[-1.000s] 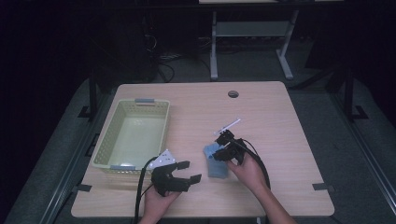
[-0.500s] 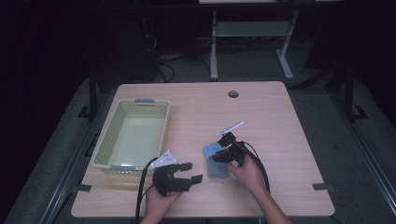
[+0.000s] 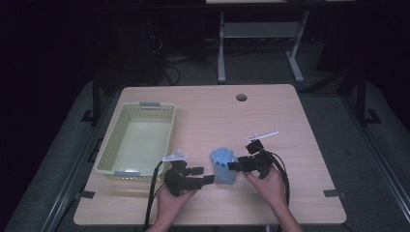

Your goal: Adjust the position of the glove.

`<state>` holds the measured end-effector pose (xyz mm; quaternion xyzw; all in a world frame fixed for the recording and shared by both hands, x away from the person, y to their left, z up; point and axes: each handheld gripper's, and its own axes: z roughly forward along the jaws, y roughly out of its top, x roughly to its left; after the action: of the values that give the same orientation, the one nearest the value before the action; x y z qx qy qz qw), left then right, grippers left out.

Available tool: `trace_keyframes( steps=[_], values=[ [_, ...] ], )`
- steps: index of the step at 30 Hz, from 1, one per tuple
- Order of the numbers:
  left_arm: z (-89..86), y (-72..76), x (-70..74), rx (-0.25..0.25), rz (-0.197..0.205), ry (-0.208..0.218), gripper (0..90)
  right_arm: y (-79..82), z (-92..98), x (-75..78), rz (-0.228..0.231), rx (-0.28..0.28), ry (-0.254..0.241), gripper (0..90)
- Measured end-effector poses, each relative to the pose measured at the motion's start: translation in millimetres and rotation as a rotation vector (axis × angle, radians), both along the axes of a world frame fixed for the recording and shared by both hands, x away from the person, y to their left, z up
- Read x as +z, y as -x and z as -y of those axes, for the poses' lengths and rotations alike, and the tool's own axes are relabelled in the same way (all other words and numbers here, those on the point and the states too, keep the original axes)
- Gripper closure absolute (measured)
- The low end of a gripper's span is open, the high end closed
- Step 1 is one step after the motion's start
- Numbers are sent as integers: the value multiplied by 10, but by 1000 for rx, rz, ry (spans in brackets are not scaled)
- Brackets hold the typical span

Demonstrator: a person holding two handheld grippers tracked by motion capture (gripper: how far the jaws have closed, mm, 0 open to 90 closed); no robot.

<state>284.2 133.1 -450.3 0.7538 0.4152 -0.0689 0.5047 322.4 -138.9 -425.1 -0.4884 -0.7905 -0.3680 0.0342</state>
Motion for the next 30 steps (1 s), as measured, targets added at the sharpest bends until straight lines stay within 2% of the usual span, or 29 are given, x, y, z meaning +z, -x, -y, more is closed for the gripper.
trace_keyframes(
  steps=[1, 2, 3, 4, 5, 7, 9, 10, 11, 12, 13, 15, 16, 18, 24, 30],
  values=[
    [18, -20, -10, 4, -19, 2, 315, 16, 14, -21, -10, -8, -14, 422],
    [18, -20, -10, 4, -19, 2, 314, 16, 14, -21, -10, -8, -14, 422],
    [51, -50, -25, 11, -47, 6, 314, 29, 25, -48, -17, -10, -18, 420],
    [68, -64, -31, 16, -58, 5, 312, 59, 48, -109, -32, -27, -27, 418],
    [102, -104, -50, 24, -81, -10, 313, 68, 59, -136, -45, -32, -41, 416],
    [118, -128, -62, 33, -97, -13, 313, 80, 82, -176, -61, -47, -54, 414],
    [146, -170, -92, 56, -133, -1, 314, 87, 105, -205, -61, -51, -66, 413],
    [161, -197, -113, 56, -155, 6, 323, 110, 135, -235, -75, -64, -95, 414],
    [161, -197, -113, 56, -155, 6, 327, 110, 135, -235, -75, -64, -95, 414],
    [181, -226, -137, 57, -176, 7, 336, 124, 161, -282, -80, -72, -128, 416],
    [192, -237, -149, 66, -192, 9, 351, 128, 166, -299, -87, -76, -137, 417],
    [198, -251, -163, 71, -198, 8, 379, 131, 175, -325, -93, -80, -147, 420],
    [201, -271, -179, 74, -206, 5, 387, 129, 182, -370, -108, -93, -170, 431],
    [217, -296, -211, 79, -223, 20, 403, 127, 178, -389, -114, -99, -171, 439],
    [263, -311, -254, 78, -249, 10, 432, 126, 147, -416, -121, -101, -191, 481],
    [275, -314, -268, 79, -244, 5, 490, 133, 89, -436, -121, -101, -182, 530]
  ],
)
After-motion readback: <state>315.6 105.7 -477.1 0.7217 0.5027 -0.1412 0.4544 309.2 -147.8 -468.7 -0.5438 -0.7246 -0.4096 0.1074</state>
